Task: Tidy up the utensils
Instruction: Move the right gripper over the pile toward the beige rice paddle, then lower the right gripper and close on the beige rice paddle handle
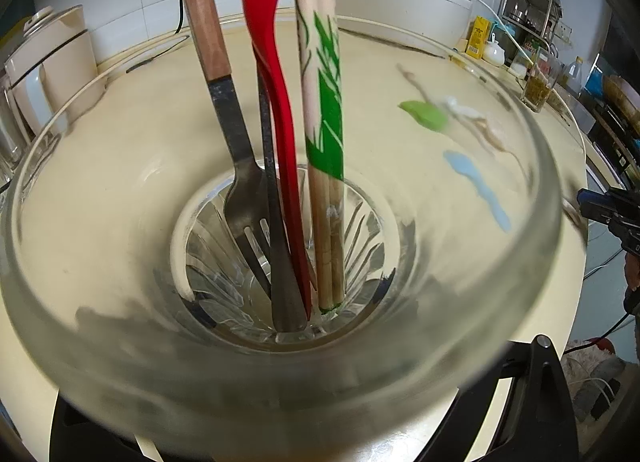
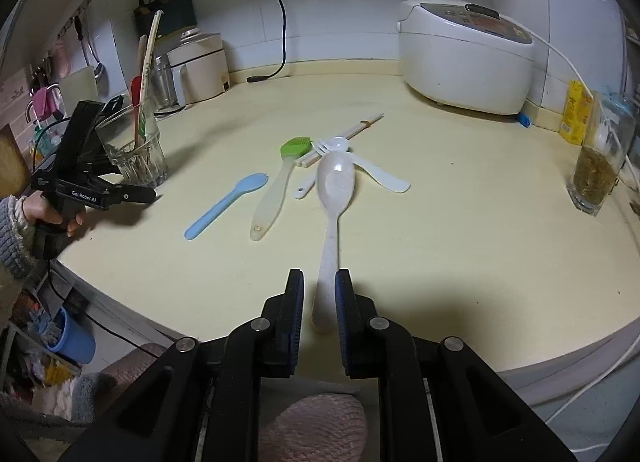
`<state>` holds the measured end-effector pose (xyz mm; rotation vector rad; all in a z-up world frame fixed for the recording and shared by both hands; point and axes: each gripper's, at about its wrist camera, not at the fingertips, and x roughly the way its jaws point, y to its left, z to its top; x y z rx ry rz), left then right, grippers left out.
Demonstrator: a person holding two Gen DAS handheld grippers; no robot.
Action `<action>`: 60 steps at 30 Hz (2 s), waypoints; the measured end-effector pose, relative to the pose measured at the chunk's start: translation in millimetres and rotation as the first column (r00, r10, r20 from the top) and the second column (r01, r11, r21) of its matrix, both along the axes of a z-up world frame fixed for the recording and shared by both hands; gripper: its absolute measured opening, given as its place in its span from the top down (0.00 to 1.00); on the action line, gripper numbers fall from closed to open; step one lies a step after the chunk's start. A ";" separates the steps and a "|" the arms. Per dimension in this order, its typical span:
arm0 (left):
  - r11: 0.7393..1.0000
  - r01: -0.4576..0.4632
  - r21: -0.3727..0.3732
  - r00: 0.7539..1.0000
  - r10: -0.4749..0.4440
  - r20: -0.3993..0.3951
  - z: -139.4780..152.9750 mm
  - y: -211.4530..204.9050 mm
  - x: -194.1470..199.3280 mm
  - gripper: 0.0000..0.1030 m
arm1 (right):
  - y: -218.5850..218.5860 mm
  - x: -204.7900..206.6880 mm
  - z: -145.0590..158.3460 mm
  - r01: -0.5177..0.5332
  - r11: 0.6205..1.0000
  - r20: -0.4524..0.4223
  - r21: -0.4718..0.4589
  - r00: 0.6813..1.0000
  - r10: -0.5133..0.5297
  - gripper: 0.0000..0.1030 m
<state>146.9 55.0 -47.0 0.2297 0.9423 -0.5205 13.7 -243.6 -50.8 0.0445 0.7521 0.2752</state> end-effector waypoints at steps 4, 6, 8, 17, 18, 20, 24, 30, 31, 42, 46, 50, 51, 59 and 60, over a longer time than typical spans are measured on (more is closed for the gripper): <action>1.000 0.000 -0.001 1.000 0.000 0.000 0.1 0.1 0.1 0.06 | -6.9 4.3 -0.4 0.046 0.998 -0.011 0.032 0.999 -0.046 0.79; 1.000 0.000 -0.005 1.000 0.000 -0.002 0.1 -0.2 0.1 0.06 | -12.2 6.6 -2.6 0.075 0.996 -0.023 0.040 0.997 -0.075 0.78; 1.000 -0.001 -0.006 1.000 0.001 -0.002 0.3 -0.3 0.0 0.06 | -20.0 10.3 -6.0 0.103 0.993 -0.046 0.066 0.994 -0.100 0.78; 1.000 -0.001 -0.004 1.000 0.001 -0.001 0.5 -0.1 0.0 0.06 | -30.1 20.3 -12.2 0.142 0.986 -0.077 0.092 0.988 -0.135 0.78; 1.000 0.000 -0.003 1.000 0.000 -0.001 0.5 -0.5 0.0 0.06 | -28.8 21.3 -12.5 0.138 0.986 -0.077 0.094 0.988 -0.131 0.78; 1.000 0.000 -0.001 1.000 0.000 0.000 0.5 0.0 0.0 0.06 | -26.3 23.6 -13.7 0.131 0.986 -0.081 0.099 0.989 -0.123 0.78; 1.000 -0.001 -0.007 1.000 0.001 -0.002 0.9 0.5 0.2 0.06 | -27.2 27.5 -15.1 0.129 0.983 -0.083 0.131 0.989 -0.119 0.78; 1.000 -0.001 -0.018 1.000 0.001 -0.005 1.3 5.3 0.3 0.06 | -36.9 46.7 -19.1 0.101 0.961 -0.118 0.255 0.990 -0.073 0.78; 1.000 -0.001 -0.017 1.000 0.001 -0.005 1.2 5.5 0.1 0.06 | -37.1 51.0 -19.3 0.100 0.960 -0.122 0.263 0.990 -0.070 0.78; 1.000 -0.002 -0.024 1.000 0.002 -0.006 1.8 6.8 -0.4 0.06 | -32.2 98.1 -24.5 0.115 0.914 -0.161 0.389 0.985 -0.056 0.74; 0.999 -0.002 -0.035 1.000 0.002 -0.010 2.2 9.6 -0.1 0.06 | -35.1 105.3 -28.8 0.108 0.882 -0.175 0.458 0.984 -0.029 0.75; 0.999 -0.003 -0.049 1.000 0.002 -0.014 2.8 12.5 0.3 0.06 | -27.5 105.6 -25.6 0.087 0.909 -0.156 0.408 0.987 -0.024 0.75; 0.999 -0.003 -0.051 1.000 0.002 -0.014 2.8 12.4 0.7 0.06 | -25.5 105.5 -24.8 0.088 0.914 -0.155 0.395 0.988 -0.028 0.75; 0.999 -0.003 -0.051 1.000 0.002 -0.015 3.0 13.6 0.8 0.06 | -14.3 105.1 -21.2 0.069 0.952 -0.142 0.299 0.989 -0.028 0.75; 0.999 -0.002 -0.050 1.000 0.002 -0.014 3.0 14.1 0.7 0.06 | -15.4 105.5 -21.3 0.068 0.951 -0.146 0.300 0.989 -0.025 0.75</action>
